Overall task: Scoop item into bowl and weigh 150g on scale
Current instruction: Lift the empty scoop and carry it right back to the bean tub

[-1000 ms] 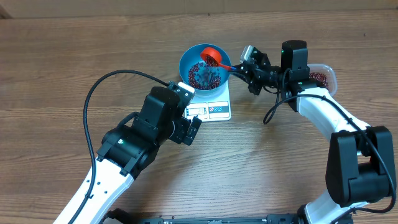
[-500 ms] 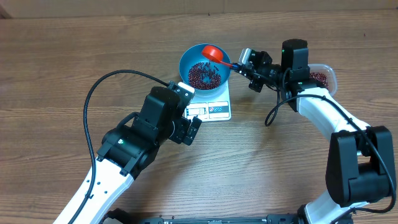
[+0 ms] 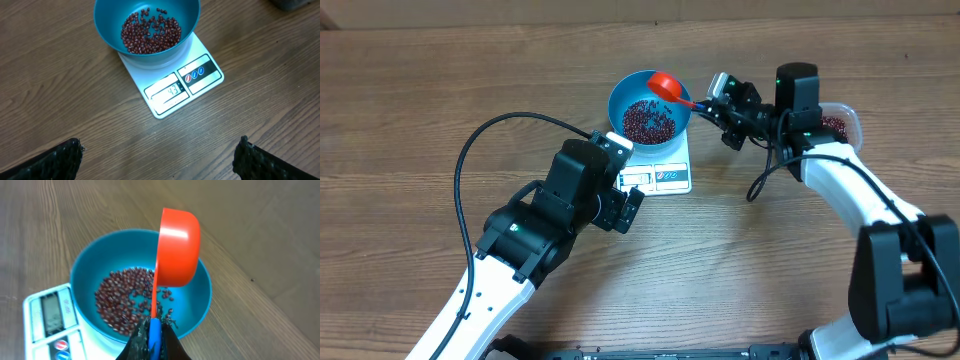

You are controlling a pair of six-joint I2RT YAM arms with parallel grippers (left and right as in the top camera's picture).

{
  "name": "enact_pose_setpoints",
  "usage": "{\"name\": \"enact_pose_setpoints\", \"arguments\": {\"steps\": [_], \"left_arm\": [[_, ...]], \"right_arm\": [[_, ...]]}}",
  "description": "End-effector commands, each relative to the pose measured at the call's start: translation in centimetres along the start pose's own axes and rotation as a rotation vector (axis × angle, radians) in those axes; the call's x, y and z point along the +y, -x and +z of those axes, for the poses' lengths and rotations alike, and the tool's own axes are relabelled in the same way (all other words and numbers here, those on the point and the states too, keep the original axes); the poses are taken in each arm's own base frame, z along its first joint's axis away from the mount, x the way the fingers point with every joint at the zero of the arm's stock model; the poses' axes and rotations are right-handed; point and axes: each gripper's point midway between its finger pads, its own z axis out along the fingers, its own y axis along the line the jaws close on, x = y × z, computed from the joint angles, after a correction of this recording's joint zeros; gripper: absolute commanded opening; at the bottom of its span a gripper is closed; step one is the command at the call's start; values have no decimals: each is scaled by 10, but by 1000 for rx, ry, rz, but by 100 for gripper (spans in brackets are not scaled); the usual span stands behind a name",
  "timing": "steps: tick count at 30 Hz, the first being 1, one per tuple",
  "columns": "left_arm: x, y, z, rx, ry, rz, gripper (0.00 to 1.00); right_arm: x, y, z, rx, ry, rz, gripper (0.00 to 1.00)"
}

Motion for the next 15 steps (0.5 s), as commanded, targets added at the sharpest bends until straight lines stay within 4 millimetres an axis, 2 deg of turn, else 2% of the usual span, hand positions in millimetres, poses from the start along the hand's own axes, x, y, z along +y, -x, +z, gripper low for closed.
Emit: {"name": "enact_pose_setpoints", "arguments": {"steps": [1,4,10,15], "left_arm": [[-1,-2,3,9,5,-1,100],[-1,-2,3,9,5,-1,100],[-1,-2,3,9,5,-1,100],[-1,-2,3,9,5,-1,99]], "right_arm": [[2,31,-18,-38,-17,58,4],[5,32,-22,-30,-10,174,4],[7,28,-23,-16,-5,264,4],[3,33,-27,-21,-27,493,4]]}}
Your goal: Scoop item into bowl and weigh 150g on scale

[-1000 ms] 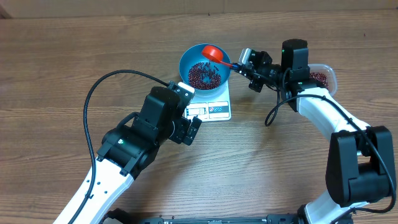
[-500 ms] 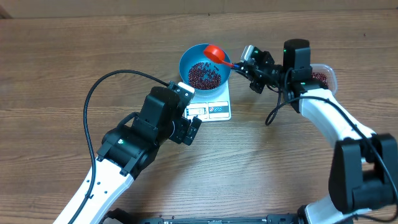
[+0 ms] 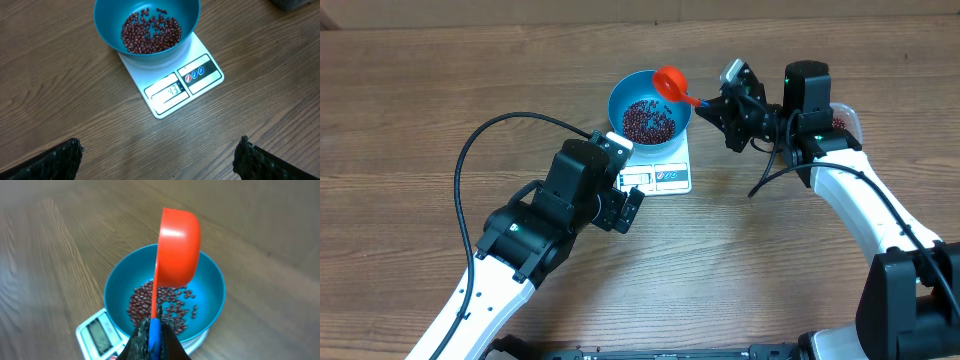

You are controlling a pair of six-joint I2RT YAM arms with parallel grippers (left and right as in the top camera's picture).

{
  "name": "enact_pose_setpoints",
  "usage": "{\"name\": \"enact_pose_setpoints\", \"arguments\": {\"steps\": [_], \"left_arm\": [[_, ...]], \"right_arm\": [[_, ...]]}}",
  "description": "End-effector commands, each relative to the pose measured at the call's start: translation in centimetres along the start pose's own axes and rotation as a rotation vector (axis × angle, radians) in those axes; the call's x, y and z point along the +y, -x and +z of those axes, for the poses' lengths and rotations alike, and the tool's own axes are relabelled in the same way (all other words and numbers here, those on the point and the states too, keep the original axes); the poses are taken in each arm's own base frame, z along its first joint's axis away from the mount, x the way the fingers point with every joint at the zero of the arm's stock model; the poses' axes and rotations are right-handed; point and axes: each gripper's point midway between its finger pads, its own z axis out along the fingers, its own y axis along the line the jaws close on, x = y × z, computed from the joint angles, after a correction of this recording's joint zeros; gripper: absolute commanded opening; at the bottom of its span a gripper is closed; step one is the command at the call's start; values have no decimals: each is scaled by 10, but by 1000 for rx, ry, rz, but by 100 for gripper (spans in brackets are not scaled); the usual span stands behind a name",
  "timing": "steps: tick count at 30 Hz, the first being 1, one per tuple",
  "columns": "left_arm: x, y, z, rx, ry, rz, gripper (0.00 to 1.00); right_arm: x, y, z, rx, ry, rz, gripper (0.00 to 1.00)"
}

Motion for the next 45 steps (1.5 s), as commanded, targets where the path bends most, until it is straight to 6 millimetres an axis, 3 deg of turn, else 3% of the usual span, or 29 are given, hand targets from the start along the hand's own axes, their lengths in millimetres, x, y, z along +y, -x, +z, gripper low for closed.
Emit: {"name": "enact_pose_setpoints", "arguments": {"steps": [1,7,13,26,29,37,42,45], "left_arm": [[-1,-2,3,9,5,-1,100],[-1,-2,3,9,5,-1,100],[-1,-2,3,9,5,-1,100],[-1,-2,3,9,5,-1,99],[-1,-2,3,9,5,-1,100],[-1,-2,3,9,5,-1,100],[-1,-2,3,9,5,-1,100],[-1,-2,3,9,5,-1,100]], "right_arm": [[-3,13,-9,-22,-50,194,4],[-23,20,-26,-49,-197,488,4],[-32,25,-65,-84,-270,670,4],[-58,-25,-152,23,-685,884,4],[-65,-47,-175,95,-859,944,4],[-74,-79,-187,204,-1001,966,4],[-89,-95,-184,243,-1065,965,4],[-98,-110,-173,274,-1063,985,4]]}}
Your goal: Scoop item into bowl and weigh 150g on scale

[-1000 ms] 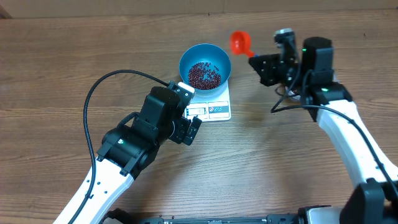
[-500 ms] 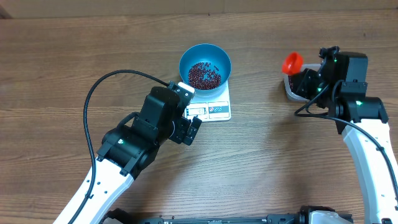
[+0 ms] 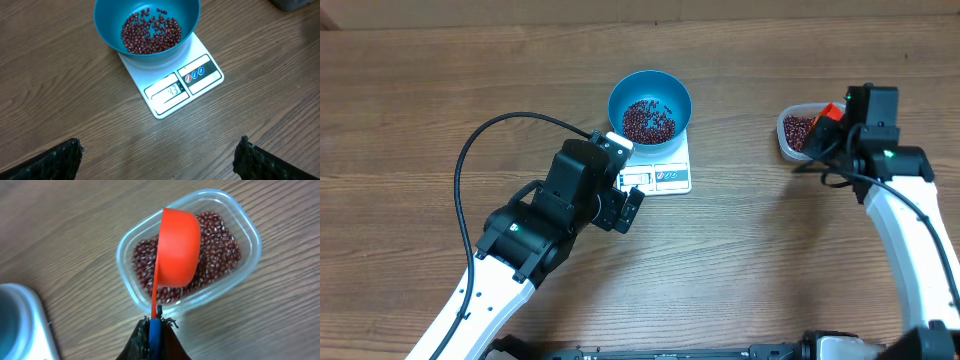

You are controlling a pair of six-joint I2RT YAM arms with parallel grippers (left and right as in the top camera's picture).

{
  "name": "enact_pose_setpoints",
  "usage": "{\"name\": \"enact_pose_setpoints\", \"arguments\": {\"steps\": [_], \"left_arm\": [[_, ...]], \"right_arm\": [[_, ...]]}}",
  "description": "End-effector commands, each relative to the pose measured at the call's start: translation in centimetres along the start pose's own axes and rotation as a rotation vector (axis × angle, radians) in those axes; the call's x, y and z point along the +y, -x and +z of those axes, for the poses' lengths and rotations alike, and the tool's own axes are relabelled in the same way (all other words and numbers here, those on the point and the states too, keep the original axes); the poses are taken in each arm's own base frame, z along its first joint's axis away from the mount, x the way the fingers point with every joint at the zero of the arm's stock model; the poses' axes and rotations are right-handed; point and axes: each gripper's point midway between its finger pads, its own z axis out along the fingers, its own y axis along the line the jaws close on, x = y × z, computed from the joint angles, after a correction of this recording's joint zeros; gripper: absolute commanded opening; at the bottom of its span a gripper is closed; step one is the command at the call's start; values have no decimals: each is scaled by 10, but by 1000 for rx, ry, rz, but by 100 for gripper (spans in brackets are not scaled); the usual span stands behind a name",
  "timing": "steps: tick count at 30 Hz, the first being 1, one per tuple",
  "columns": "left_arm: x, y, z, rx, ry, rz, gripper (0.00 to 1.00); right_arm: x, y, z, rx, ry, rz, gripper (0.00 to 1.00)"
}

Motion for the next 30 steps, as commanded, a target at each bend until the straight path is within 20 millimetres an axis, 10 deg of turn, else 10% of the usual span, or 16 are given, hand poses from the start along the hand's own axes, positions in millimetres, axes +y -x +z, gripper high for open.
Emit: {"name": "enact_pose_setpoints", "arguments": {"steps": [1,30], "left_arm": [[-1,-2,3,9,5,-1,100],[-1,-2,3,9,5,-1,100]], "right_arm": [[-5,11,14,-11,-50,15,4],[-6,8,24,6,-57,9,11]]}}
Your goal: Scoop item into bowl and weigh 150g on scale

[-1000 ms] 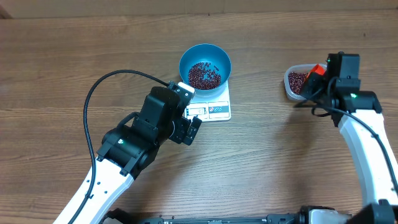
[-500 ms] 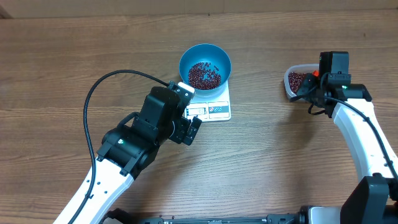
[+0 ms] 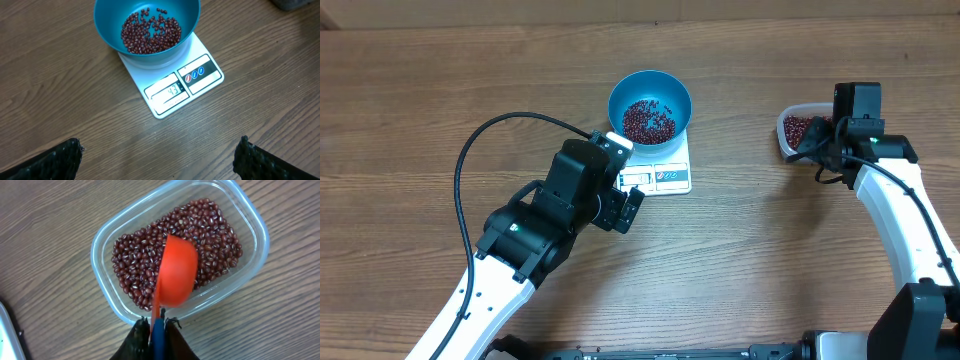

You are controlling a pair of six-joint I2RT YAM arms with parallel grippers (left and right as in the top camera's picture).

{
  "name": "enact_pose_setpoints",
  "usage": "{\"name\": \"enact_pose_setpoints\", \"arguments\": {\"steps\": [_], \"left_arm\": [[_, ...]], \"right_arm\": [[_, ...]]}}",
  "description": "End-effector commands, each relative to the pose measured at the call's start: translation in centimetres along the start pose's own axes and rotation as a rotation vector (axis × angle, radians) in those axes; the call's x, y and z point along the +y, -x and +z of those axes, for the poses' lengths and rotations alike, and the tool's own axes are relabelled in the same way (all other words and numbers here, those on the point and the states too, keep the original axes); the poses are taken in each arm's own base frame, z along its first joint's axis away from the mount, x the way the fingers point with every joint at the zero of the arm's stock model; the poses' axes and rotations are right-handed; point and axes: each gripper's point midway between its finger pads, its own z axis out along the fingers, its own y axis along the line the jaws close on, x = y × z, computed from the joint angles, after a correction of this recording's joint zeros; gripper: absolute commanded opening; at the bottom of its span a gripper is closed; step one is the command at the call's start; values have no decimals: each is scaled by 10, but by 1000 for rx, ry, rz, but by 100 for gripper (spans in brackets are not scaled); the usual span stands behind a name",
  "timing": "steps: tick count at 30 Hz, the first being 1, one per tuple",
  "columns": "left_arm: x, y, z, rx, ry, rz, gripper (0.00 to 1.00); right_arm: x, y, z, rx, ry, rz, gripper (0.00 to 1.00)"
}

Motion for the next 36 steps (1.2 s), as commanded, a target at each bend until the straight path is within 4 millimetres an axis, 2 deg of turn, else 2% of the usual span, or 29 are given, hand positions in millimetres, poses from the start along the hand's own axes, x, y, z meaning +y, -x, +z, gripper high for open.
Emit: {"name": "enact_pose_setpoints", "arguments": {"steps": [1,3,5,8,9,11,13,16,18,21,24,26,29,31,34,36], "left_arm": [[-1,-2,3,9,5,-1,100],[-1,-2,3,9,5,-1,100],[-1,-2,3,9,5,-1,100],[-1,-2,3,8,5,-1,99],[-1,-2,3,9,5,-1,100],[-1,-2,3,8,5,-1,100],[-1,-2,3,8,5,-1,100],[-1,-2,3,9,5,-1,99],[-1,-2,3,9,5,-1,100],[-1,-2,3,8,5,-1,100],[-1,-2,3,9,5,-1,99],[-1,-2,3,9,5,-1,100],[-1,-2,3,9,5,-1,99],[-1,-2,3,9,5,-1,99],[-1,-2,3,9,5,-1,100],[-1,-2,3,8,5,-1,100]], "right_arm": [[2,17,-8,-49,4,10,12],[2,17,-8,-49,4,10,13],[2,17,-8,-50,4,10,4],[3,18,-8,-51,5,10,4],[3,18,-8,-52,5,10,9],[3,19,-8,-55,7,10,4],[3,19,-8,-56,7,10,4],[3,19,-8,-56,6,10,13],[3,19,-8,-57,3,11,12],[3,21,-8,-64,6,11,4],[3,23,-8,-73,6,12,8],[3,23,-8,-73,6,12,4],[2,23,-8,-75,0,12,4],[2,23,-8,-76,-1,12,4],[2,23,-8,-76,-1,12,14],[1,24,-8,-79,-7,9,4]]}}
